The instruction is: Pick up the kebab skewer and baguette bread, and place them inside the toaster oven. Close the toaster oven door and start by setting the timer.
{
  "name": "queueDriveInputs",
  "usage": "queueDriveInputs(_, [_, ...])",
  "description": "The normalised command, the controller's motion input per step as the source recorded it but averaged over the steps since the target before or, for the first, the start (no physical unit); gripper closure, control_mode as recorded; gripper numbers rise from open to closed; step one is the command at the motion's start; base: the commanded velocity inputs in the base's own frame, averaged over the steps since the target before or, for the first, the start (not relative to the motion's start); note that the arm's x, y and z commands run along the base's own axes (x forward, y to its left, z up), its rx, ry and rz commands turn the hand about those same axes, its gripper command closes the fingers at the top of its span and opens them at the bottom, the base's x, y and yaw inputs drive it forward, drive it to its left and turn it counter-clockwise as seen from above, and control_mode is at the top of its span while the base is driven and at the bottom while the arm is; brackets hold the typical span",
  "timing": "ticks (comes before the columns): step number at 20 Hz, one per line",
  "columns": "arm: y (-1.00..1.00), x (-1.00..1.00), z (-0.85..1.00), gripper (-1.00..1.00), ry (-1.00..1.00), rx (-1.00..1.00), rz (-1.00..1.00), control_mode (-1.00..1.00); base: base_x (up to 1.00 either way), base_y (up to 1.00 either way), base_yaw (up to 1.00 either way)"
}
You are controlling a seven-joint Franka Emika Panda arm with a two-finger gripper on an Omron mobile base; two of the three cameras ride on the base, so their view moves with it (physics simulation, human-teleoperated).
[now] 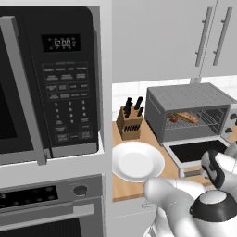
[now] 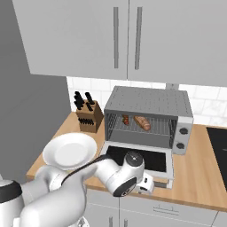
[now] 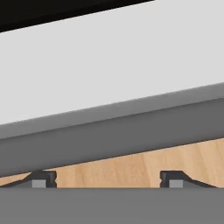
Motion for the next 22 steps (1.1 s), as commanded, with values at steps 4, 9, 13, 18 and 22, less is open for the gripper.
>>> queueDriveInputs(4, [0.41, 0.75, -0.01, -1.0, -0.22, -0.01, 0.0, -1.0, 0.0, 0.0, 0.0])
queueDriveInputs(9, [0.46, 0.74, -0.02, -1.0, -0.16, -0.06, 0.0, -1.0, 0.0, 0.0, 0.0])
queueDriveInputs(13, [0.55, 0.99, 0.01, -1.0, -0.19, -0.06, 0.0, -1.0, 0.0, 0.0, 0.0])
queueDriveInputs(18, [0.7, 1.0, 0.11, -1.0, -0.27, -0.03, 0.0, -1.0, 0.0, 0.0, 0.0])
queueDriveInputs(22, [0.78, 1.0, 0.24, -1.0, -0.22, -0.04, 0.0, -1.0, 0.0, 0.0, 0.0])
